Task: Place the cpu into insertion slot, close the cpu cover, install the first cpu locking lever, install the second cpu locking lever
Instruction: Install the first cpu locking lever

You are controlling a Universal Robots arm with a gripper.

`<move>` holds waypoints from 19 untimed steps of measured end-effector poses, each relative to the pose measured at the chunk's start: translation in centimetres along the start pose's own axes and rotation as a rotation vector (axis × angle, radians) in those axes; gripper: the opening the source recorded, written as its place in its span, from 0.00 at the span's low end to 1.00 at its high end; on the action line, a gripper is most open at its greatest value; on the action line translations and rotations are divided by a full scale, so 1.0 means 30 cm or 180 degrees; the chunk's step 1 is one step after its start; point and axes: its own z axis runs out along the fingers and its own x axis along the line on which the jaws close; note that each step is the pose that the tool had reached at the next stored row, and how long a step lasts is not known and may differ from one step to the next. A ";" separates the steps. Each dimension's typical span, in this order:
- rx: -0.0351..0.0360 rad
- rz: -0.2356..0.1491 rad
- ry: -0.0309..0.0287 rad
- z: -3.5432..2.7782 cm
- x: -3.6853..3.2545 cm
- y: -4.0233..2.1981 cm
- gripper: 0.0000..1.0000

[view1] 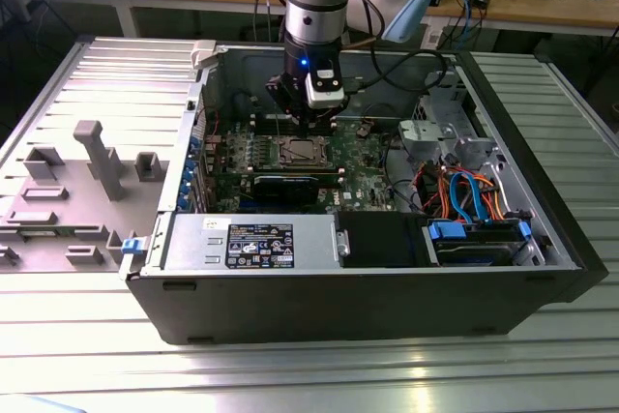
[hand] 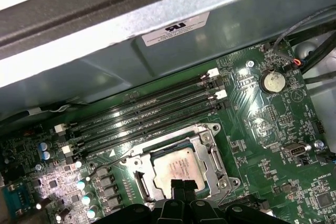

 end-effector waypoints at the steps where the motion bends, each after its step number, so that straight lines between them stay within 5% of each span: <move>1: 0.0000 -0.0003 0.0000 0.000 0.000 0.000 0.11; 19: 0.0000 -0.0053 -0.0001 0.000 0.000 0.000 0.11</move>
